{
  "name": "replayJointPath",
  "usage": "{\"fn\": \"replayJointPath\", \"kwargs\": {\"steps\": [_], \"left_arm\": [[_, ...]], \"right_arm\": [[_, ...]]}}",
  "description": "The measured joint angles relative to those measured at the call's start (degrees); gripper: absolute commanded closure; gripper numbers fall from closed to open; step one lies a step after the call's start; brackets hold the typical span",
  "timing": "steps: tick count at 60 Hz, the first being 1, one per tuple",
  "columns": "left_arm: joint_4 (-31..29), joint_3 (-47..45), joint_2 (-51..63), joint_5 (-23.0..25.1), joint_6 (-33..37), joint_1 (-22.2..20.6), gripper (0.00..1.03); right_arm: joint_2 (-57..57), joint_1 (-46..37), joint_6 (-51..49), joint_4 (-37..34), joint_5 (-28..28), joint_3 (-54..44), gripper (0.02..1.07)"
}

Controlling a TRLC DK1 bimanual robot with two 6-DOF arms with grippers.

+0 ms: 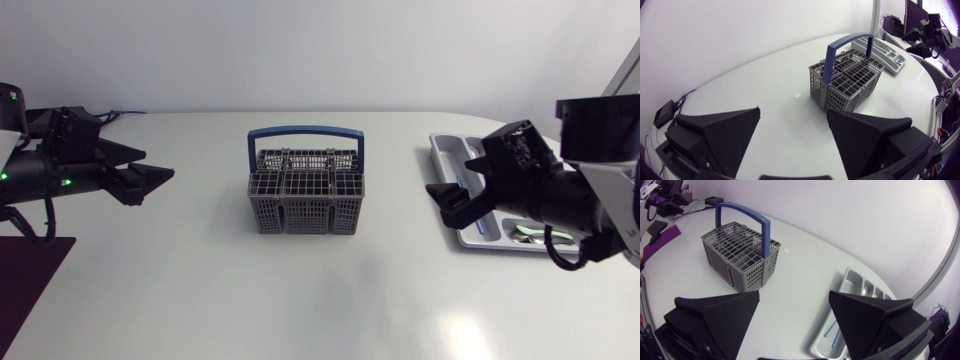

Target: Unload the cutlery basket into the drawer organizer.

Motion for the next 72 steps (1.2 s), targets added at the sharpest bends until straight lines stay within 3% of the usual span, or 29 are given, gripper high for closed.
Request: {"fn": "replayJointPath", "kwargs": {"steps": [19,37,53,72], "left_arm": [[3.72,-7.91,-12.79,0.0,-5.14,3.54,0.05],[4.74,-12.46,-22.47,-0.24,-12.07,4.66,0.05],[7.5,-19.37,-35.23,-7.89,-19.21,5.16,0.05],[8.72,-26.99,-47.12,-15.39,-22.6,0.59,0.05]], "right_arm": [[-13.9,-3.06,-0.61,2.23,4.87,-7.06,0.07],[-26.51,-6.62,-1.92,1.92,5.92,-12.72,0.07],[-37.16,-9.49,-3.21,0.13,5.68,-16.74,0.07],[-43.43,-10.67,0.0,0.61,5.46,-22.25,0.07]]}}
